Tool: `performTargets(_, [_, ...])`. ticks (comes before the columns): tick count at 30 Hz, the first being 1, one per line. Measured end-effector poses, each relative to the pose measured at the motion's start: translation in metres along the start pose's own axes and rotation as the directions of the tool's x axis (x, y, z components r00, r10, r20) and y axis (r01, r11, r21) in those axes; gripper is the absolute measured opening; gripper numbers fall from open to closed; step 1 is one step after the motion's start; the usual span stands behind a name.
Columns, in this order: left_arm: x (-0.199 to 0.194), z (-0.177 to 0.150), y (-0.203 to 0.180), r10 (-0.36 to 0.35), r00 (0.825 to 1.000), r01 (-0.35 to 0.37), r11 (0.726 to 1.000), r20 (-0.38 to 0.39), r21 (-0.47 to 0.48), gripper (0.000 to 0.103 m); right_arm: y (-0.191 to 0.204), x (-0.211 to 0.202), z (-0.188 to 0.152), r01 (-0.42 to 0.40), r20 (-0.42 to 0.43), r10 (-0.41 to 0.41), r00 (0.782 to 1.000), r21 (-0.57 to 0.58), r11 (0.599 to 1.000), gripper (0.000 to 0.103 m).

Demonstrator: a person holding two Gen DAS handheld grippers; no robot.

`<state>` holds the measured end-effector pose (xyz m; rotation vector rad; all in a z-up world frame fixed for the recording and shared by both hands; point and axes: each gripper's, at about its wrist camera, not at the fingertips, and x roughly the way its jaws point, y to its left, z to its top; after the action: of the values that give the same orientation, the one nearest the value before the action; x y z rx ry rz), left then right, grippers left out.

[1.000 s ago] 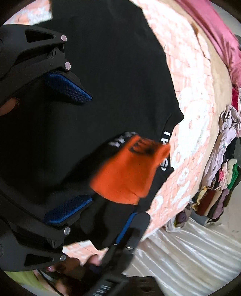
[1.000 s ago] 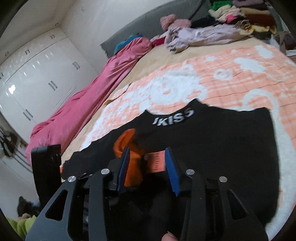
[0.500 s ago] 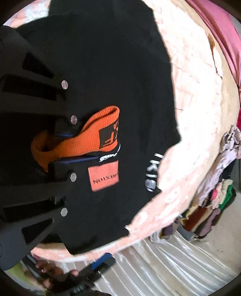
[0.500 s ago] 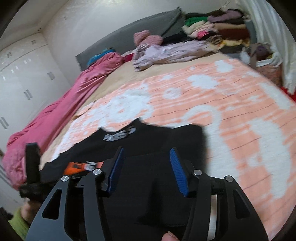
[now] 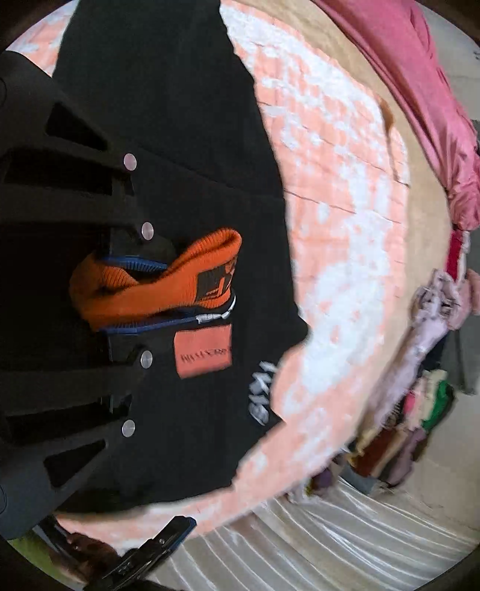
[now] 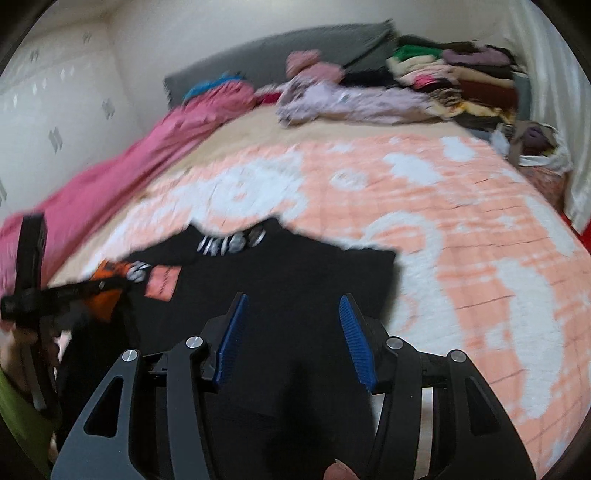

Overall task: Fold small clothes
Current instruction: 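Carry the sleeve across the sweatshirt body with the right tool and release, then grasp the other orange-cuffed sleeve with the left tool and lift it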

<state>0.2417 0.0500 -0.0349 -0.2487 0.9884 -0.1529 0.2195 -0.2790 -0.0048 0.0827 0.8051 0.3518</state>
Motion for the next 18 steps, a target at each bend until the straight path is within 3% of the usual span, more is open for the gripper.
performTargets(3, [0.001,-0.005,0.012,0.028,1.0,-0.029,0.999,-0.009,-0.021,0.025,0.01,0.025,-0.009,0.016,-0.09,-0.019,0.996,-0.036,0.999,0.051])
performTargets(6, [-0.015,-0.008,0.018,0.08,0.996,-0.079,0.996,0.031,-0.031,0.025,0.008,0.045,-0.018,0.074,-0.17,-0.083,0.982,-0.054,0.996,0.05])
performTargets(12, [-0.061,-0.013,-0.001,0.139,0.973,-0.146,0.989,0.183,0.028,0.026,0.007,0.044,-0.017,0.041,-0.154,-0.046,0.987,-0.036,0.999,0.057])
performTargets(14, [-0.051,-0.012,-0.01,0.129,0.98,-0.141,0.988,0.148,0.07,0.029,0.005,0.041,-0.016,0.013,-0.148,-0.016,0.989,-0.02,1.0,0.057])
performTargets(16, [-0.018,-0.015,-0.014,0.122,0.992,-0.125,0.986,0.034,0.107,0.031,0.003,0.038,-0.016,-0.007,-0.149,0.007,0.989,-0.001,1.0,0.057])
performTargets(18, [0.01,-0.021,-0.013,0.17,0.985,-0.165,0.977,-0.032,0.132,0.032,-0.001,0.035,-0.017,-0.027,-0.142,0.03,0.989,0.026,0.999,0.057])
